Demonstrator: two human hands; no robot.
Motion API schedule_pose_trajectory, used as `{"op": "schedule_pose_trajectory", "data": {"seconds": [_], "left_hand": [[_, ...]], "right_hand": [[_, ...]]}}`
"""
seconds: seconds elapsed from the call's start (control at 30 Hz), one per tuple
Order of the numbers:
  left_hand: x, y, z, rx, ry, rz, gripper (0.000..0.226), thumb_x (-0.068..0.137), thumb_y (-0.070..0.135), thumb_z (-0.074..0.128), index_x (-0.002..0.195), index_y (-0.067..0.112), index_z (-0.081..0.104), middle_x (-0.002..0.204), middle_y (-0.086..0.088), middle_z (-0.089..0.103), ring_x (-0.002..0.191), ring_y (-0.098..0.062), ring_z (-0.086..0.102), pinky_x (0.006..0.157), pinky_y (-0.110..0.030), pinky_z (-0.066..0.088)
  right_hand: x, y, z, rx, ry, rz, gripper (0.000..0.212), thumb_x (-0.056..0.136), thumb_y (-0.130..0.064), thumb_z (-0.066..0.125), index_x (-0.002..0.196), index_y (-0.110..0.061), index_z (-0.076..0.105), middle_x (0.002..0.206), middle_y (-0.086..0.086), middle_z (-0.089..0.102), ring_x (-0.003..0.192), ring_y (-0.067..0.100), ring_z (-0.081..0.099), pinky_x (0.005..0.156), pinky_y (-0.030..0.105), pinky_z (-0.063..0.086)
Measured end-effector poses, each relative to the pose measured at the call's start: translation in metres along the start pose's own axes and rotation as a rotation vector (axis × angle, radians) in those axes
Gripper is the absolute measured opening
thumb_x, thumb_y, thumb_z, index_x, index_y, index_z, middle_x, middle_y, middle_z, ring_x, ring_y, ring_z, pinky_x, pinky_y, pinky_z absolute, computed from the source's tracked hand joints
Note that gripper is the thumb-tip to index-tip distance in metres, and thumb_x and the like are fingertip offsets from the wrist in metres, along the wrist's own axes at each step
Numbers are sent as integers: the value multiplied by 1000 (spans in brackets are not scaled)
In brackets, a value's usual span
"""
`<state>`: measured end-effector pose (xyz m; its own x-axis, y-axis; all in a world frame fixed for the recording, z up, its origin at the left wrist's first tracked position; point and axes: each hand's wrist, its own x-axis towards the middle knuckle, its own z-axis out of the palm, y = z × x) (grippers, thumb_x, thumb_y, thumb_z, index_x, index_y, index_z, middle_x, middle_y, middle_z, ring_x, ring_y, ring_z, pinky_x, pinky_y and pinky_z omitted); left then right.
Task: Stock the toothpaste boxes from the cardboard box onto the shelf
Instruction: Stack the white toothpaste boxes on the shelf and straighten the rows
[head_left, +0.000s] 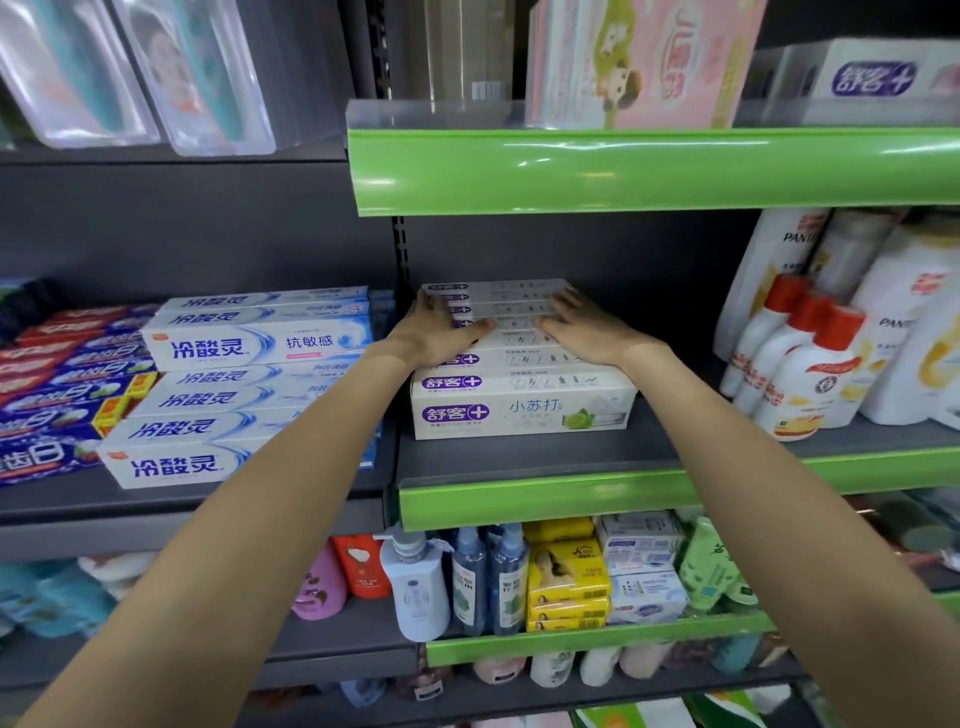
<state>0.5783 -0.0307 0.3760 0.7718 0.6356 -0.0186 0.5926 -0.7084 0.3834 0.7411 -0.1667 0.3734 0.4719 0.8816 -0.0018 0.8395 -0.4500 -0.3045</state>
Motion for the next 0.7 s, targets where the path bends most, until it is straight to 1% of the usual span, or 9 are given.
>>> {"op": "schedule_pose_trajectory", "data": {"seconds": [0.1, 0.17, 0.23, 0.3, 0.37, 0.43, 0.5, 0.6, 0.7], "left_hand": [[-3, 1, -2, 67, 10, -18, 92, 86, 72, 30, 151, 12, 2, 158, -13, -4, 145, -27, -7, 119, -40, 4], [-16, 8, -7, 80, 96, 64, 91, 85, 75, 27, 151, 14, 9, 157, -15, 1, 145, -30, -4, 119, -42, 6], [-42, 11, -12, 50, 168, 222, 85, 81, 77, 33, 149, 25, 22, 158, -6, 11, 146, -24, 6, 118, -38, 13], [-75, 11, -11, 122, 205, 368, 84, 75, 80, 40, 145, 34, 28, 156, 0, 20, 144, -20, 15, 116, -37, 19], [-96, 5, -2, 210, 191, 429, 94, 66, 82, 42, 145, 32, 28, 156, -1, 21, 143, -22, 17, 116, -40, 20], [-100, -2, 11, 224, 149, 414, 95, 69, 77, 50, 146, 27, 27, 155, -6, 21, 144, -27, 16, 117, -41, 17], [-97, -6, 21, 234, 152, 397, 84, 81, 64, 54, 147, 21, 26, 155, -10, 20, 144, -30, 14, 118, -39, 13], [-96, -5, 28, 230, 185, 380, 67, 93, 46, 47, 149, 19, 23, 156, -10, 18, 145, -30, 10, 117, -35, 11], [-97, -4, 30, 227, 205, 362, 61, 97, 42, 42, 149, 20, 21, 157, -7, 17, 145, -26, 9, 115, -36, 15]], "right_hand": [[-8, -3, -3, 32, 64, -5, 64, 100, -49, 24, 151, -13, 9, 159, 3, 0, 146, 17, -2, 117, 34, 2], [-28, -3, -11, 32, 177, -20, 64, 99, -50, 27, 150, -15, 15, 159, 3, 7, 146, 20, 5, 118, 35, 7], [-63, 0, -17, 123, 265, -71, 63, 95, -52, 38, 148, -19, 26, 156, 1, 22, 143, 21, 19, 115, 32, 17], [-106, 6, -16, 210, 301, -143, 66, 88, -50, 53, 145, -21, 33, 150, 1, 34, 137, 18, 31, 109, 27, 25], [-140, 7, -7, 210, 305, -155, 73, 82, -45, 65, 144, -23, 34, 145, 2, 40, 131, 17, 38, 105, 28, 31], [-149, 7, 5, 202, 316, -134, 75, 80, -39, 70, 144, -23, 34, 140, 2, 46, 126, 18, 44, 103, 32, 37], [-146, 6, 15, 197, 334, -102, 67, 83, -33, 68, 142, -18, 39, 137, 3, 51, 122, 20, 49, 99, 33, 41], [-139, 6, 25, 174, 418, -35, 52, 91, -25, 60, 139, -11, 43, 139, 8, 50, 122, 25, 51, 100, 32, 40], [-134, 2, 31, 121, 452, -2, 47, 95, -21, 53, 140, -12, 42, 140, 9, 48, 118, 29, 52, 94, 36, 42]]}}
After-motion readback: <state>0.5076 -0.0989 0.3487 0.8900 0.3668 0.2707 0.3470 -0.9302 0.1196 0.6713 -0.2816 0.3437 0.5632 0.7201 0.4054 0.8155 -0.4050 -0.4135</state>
